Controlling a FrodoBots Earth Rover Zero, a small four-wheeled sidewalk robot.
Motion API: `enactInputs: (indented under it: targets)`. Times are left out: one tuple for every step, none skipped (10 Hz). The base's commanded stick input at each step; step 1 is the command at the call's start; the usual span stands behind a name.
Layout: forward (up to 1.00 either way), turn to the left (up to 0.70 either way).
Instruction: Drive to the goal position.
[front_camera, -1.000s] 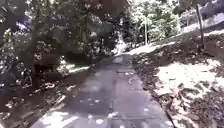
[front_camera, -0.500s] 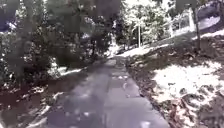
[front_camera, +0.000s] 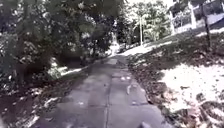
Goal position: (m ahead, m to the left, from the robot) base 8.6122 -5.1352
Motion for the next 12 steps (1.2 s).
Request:
enactInputs:
  targets:
    - [0.50,0.00]
    - [0.50,0.00]
    - [0.50,0.00]
    - [0.50,0.00]
    - [0.50,0.00]
    - [0.50,-0.08]
    - [0.50,-0.31]
    - [0.50,-0.50]
    - [0.50,-0.50]
    - [0.50,-0.50]
    - [0.50,-0.31]
    - [0.50,-0.11]
